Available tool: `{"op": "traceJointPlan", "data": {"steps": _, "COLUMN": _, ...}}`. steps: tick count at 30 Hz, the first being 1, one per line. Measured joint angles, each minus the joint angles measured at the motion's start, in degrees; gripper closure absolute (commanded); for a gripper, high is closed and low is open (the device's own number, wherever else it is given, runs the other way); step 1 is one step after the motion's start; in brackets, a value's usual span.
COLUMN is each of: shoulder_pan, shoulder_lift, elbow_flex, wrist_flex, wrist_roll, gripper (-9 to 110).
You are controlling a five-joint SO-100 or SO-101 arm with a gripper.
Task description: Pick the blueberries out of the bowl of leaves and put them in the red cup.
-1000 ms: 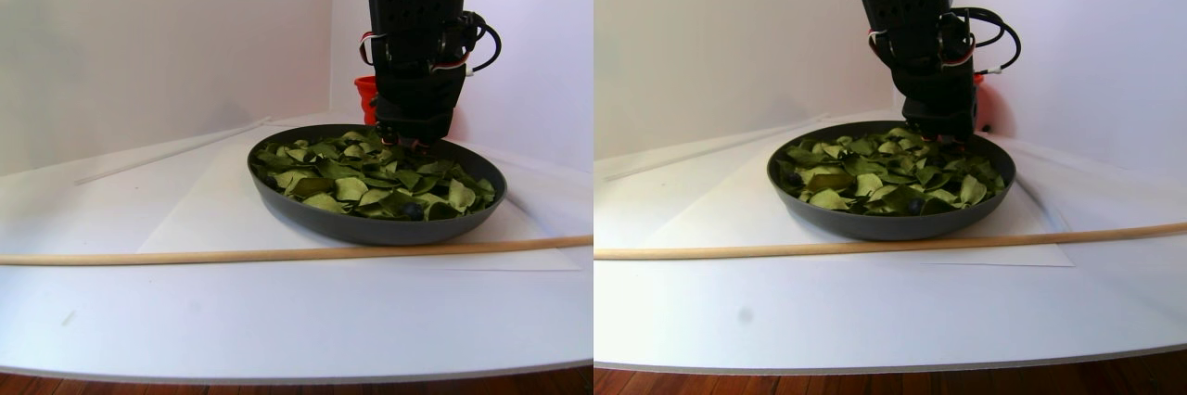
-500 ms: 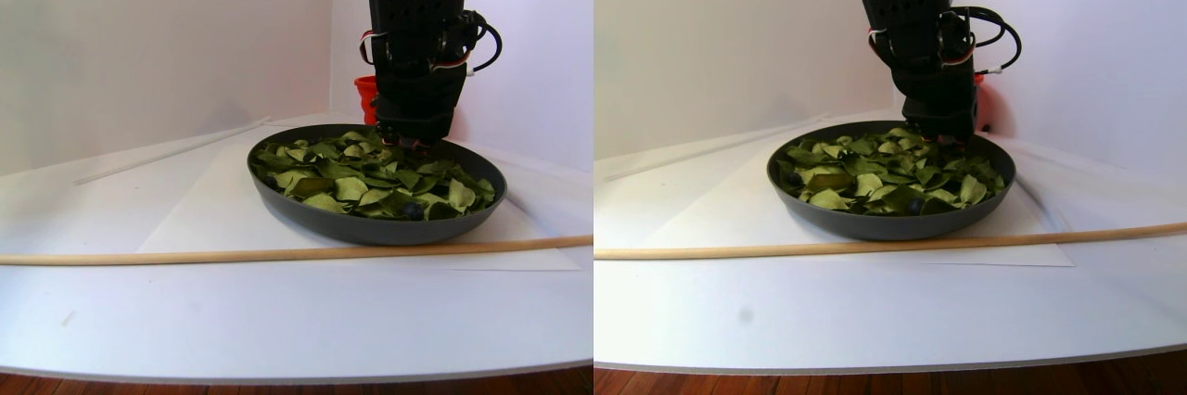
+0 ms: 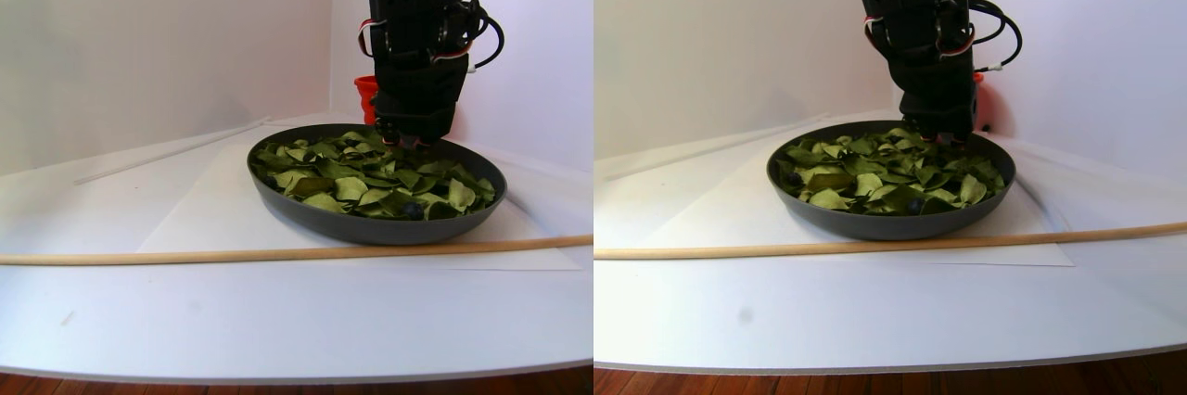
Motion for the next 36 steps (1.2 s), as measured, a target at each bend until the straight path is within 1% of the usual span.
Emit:
{"op": "traceJointPlan", "data": {"steps": 22, "shoulder_pan": 0.0, "shoulder_lift": 4.7, "elbow_flex": 3.0, "wrist_flex": 0.2, "wrist_roll": -1.5, "gripper": 91}}
{"op": "traceJointPlan", "data": {"steps": 28, "shoulder_pan": 0.0, "shoulder_lift": 4.7, "elbow_flex": 3.0, "wrist_flex": 0.6, "wrist_roll": -2.7, "gripper": 86}}
{"op": "traceJointPlan", "data": {"steps": 36, "shoulder_pan": 0.0, "shoulder_lift": 4.7, "elbow_flex": 3.0, "wrist_flex": 0.6, "wrist_roll": -2.7, "gripper": 86}}
